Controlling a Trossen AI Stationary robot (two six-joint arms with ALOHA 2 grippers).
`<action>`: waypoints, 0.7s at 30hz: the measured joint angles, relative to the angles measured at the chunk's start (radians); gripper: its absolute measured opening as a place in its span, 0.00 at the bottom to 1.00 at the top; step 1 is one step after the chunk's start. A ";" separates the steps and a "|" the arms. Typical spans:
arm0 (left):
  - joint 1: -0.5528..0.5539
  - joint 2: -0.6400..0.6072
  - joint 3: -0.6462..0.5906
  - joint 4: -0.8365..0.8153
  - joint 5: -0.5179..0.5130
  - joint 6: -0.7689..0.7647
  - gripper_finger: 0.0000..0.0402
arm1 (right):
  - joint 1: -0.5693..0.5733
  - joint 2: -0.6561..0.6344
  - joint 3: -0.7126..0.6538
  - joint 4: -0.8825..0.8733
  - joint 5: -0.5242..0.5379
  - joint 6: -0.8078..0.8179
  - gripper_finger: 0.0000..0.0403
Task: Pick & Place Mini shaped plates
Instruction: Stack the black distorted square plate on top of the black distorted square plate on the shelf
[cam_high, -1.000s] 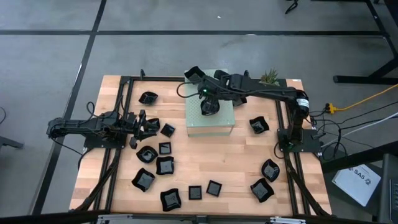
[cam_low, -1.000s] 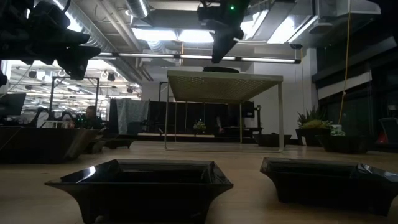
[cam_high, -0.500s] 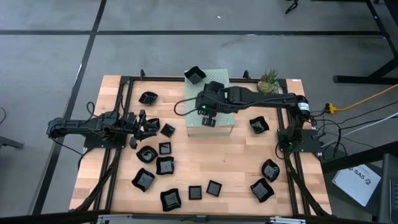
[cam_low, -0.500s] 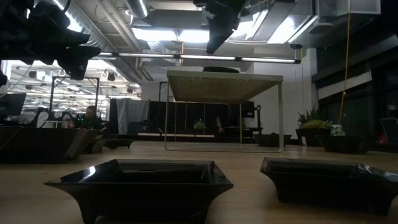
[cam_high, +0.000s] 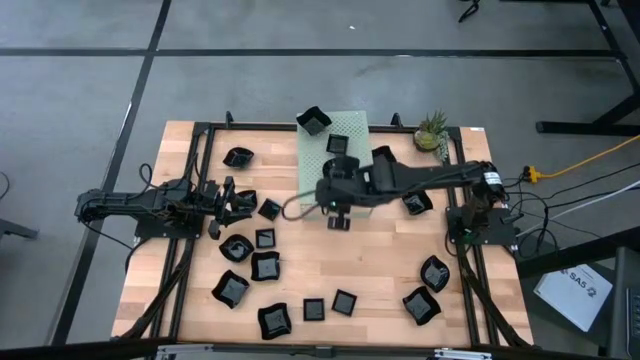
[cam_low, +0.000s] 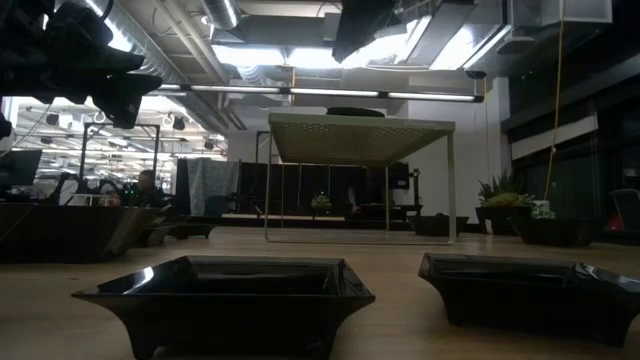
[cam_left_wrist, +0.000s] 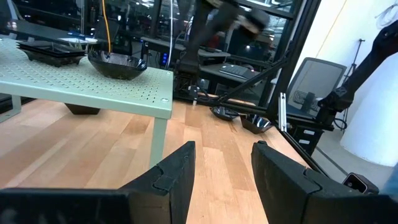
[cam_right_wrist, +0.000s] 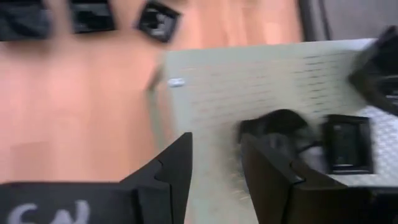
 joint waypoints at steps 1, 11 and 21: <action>0.000 0.000 0.000 0.000 0.000 0.000 0.38 | 0.018 -0.004 0.000 -0.006 -0.014 0.016 0.34; 0.000 0.000 0.000 0.000 0.000 0.000 0.38 | 0.224 -0.021 0.000 -0.078 -0.072 0.310 0.34; 0.000 0.000 0.000 0.000 0.000 0.000 0.38 | 0.400 -0.021 -0.112 -0.067 -0.094 0.716 0.34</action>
